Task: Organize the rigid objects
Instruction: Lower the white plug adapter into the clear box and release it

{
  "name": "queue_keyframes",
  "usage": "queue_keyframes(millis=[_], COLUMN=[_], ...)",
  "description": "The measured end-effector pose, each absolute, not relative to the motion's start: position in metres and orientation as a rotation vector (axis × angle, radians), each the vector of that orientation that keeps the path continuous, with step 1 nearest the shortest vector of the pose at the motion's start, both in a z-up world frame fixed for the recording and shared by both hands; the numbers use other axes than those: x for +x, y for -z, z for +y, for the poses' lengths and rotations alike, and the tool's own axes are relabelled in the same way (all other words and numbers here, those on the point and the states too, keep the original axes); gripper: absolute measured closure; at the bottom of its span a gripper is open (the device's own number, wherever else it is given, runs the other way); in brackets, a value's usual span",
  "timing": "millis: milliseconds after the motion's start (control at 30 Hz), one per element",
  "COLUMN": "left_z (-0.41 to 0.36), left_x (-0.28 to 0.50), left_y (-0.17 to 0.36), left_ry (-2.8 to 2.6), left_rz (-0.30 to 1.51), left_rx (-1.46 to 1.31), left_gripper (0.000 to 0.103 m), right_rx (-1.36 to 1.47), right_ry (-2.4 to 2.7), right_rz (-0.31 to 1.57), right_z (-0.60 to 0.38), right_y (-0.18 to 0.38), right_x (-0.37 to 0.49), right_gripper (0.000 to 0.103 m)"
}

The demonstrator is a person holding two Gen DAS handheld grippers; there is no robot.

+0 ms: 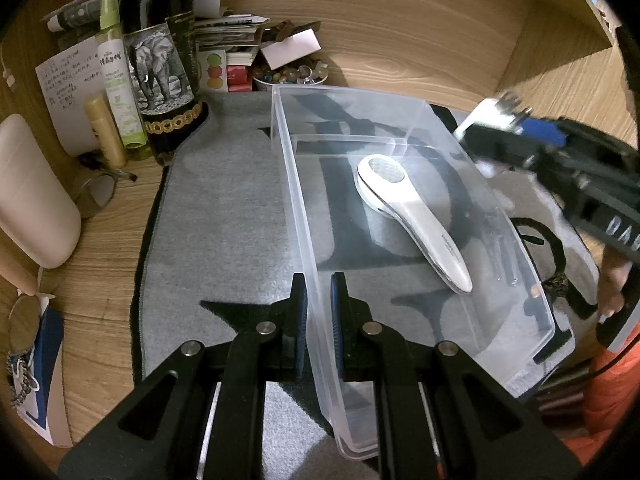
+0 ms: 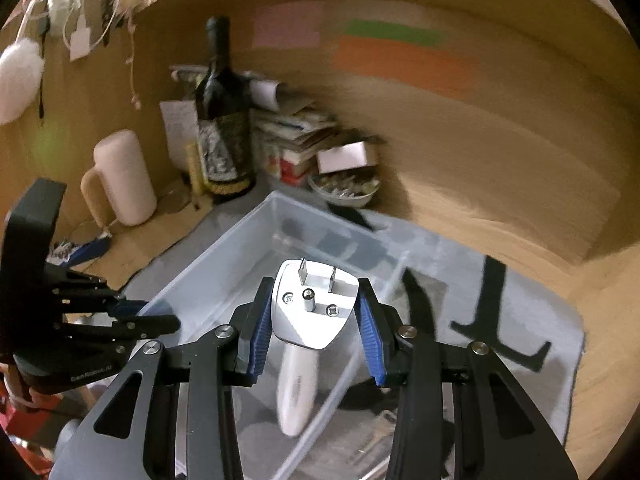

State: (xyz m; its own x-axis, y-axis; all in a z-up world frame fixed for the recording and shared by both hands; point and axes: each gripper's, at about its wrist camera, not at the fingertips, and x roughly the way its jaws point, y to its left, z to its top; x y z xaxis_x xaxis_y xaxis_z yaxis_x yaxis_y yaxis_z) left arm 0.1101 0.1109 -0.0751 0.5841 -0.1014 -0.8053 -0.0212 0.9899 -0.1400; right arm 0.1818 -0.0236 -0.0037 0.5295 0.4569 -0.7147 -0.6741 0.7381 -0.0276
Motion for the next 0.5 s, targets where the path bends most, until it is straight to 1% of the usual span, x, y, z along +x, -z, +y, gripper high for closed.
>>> queue_keyframes(millis=[367, 500], left_z=[0.112, 0.112], left_x=[0.11, 0.11], left_y=[0.076, 0.076], left_ry=[0.056, 0.057], left_rz=[0.947, 0.947], left_rx=[-0.131, -0.132], left_gripper=[0.092, 0.092], right_rx=[-0.425, -0.462], right_ry=[-0.769, -0.788], right_rz=[0.929, 0.963], right_z=[0.017, 0.024], right_y=[0.05, 0.058], right_x=[0.188, 0.186], right_gripper=[0.067, 0.067])
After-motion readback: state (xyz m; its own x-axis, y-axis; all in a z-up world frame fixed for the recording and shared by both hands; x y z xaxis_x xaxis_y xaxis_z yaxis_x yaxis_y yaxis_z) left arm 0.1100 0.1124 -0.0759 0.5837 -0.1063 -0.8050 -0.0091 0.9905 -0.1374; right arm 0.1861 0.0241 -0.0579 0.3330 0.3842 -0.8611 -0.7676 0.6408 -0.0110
